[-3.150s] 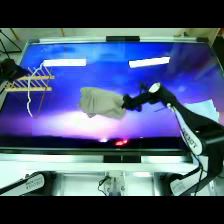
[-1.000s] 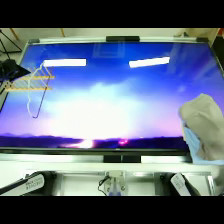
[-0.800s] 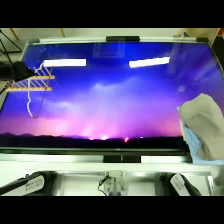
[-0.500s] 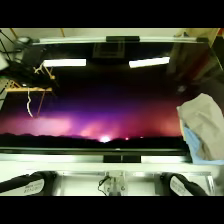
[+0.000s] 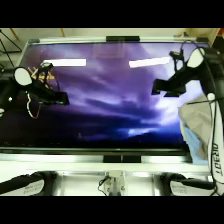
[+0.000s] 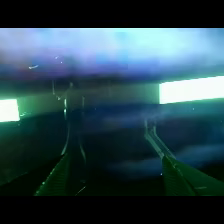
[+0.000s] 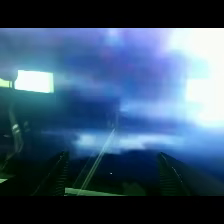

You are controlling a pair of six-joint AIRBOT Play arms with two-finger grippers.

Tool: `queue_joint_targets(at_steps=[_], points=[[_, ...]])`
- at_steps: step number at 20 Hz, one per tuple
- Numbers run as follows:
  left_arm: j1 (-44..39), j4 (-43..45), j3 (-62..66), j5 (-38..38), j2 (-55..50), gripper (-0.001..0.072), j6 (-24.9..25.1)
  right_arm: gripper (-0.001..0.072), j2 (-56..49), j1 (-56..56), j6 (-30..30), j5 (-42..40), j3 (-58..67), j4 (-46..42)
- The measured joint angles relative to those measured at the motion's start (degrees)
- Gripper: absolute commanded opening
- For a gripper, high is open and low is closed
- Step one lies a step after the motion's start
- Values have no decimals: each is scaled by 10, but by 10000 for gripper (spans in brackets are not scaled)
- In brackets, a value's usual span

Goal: Fold the shirts.

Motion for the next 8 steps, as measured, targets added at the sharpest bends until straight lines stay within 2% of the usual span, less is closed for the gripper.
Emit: queue_joint_targets(at_steps=[8], points=[[5, -9, -12, 6, 2, 713, -7, 662, -10, 14, -3, -6, 0, 0]])
